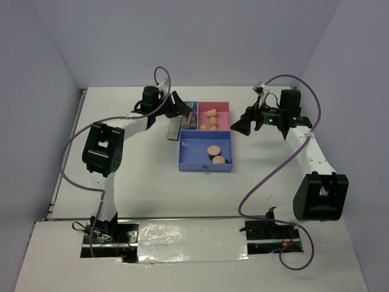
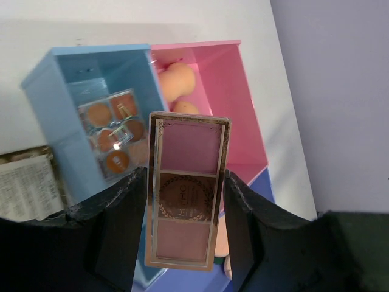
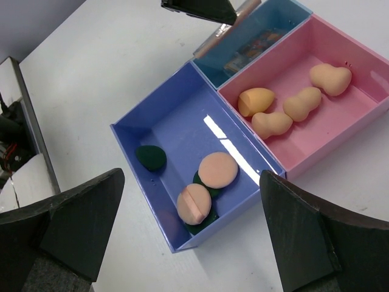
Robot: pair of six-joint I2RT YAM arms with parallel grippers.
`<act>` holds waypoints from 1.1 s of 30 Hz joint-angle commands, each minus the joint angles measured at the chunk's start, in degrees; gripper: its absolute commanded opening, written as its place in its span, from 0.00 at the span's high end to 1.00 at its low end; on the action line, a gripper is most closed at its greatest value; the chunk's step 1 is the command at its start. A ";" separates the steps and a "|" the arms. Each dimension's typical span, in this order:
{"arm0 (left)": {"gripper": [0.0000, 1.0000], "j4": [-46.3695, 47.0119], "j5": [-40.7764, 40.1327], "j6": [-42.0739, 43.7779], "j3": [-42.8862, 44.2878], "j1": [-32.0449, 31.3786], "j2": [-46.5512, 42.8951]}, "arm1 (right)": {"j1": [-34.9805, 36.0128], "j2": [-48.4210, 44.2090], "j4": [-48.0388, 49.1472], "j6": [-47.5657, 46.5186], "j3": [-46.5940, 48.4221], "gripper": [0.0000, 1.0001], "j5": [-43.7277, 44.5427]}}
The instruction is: Organize the makeup
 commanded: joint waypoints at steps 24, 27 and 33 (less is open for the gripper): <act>0.43 -16.55 -15.14 1.38 16.57 -4.25 6.79 | -0.44 -1.92 2.21 -0.68 -0.98 0.00 -1.11; 0.24 -17.34 -15.58 1.64 17.36 -4.34 6.96 | -0.44 -2.00 2.21 -0.68 -0.89 0.00 -1.11; 0.01 -17.69 -14.79 2.00 18.77 -4.69 6.18 | -0.44 -2.00 2.21 -0.68 -0.89 0.00 -1.20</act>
